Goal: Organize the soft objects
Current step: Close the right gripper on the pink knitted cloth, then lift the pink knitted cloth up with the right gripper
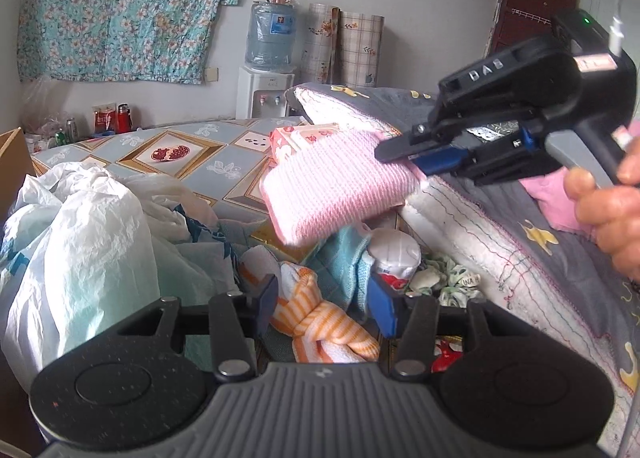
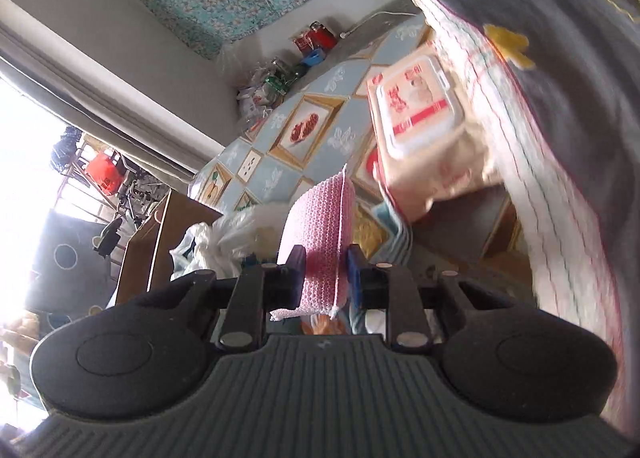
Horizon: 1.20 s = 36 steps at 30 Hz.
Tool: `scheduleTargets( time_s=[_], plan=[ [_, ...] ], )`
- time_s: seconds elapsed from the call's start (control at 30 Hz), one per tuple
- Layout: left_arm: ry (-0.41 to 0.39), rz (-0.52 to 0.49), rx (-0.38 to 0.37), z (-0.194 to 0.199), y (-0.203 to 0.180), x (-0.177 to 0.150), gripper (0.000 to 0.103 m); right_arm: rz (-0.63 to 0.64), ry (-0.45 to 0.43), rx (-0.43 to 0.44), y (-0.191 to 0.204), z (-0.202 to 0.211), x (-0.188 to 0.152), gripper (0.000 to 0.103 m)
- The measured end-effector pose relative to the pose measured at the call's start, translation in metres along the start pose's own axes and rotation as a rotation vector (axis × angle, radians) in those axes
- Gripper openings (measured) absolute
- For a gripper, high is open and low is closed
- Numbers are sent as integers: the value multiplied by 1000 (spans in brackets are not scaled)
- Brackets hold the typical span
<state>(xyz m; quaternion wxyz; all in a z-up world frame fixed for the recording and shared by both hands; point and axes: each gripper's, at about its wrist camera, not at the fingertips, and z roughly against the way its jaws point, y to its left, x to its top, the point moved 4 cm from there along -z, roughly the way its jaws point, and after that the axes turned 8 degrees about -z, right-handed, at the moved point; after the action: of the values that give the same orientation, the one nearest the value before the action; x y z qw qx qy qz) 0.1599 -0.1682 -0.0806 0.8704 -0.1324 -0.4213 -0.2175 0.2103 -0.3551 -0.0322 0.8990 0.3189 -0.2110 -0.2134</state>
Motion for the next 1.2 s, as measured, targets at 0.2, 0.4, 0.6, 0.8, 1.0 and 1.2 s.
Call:
scheduleTargets(
  time_s=[0.2, 0.4, 0.6, 0.8, 1.0, 1.2],
  plan=[
    [39, -3, 5, 0, -4, -7, 39, -52, -71, -32, -16, 12, -60, 21],
    [106, 11, 69, 1, 5, -15, 34, -172, -82, 21, -30, 12, -94, 21],
    [105, 38, 95, 16, 11, -17, 33, -305, -42, 110, -48, -4, -124, 24],
    [103, 46, 11, 30, 4, -18, 47, -355, -38, 155, -56, -8, -128, 24],
    [97, 11, -10, 25, -9, -20, 49, -395, -19, 193, -59, -19, -126, 25],
    [132, 31, 15, 13, -2, -25, 52, -340, -28, 127, -62, -17, -122, 31]
  ],
)
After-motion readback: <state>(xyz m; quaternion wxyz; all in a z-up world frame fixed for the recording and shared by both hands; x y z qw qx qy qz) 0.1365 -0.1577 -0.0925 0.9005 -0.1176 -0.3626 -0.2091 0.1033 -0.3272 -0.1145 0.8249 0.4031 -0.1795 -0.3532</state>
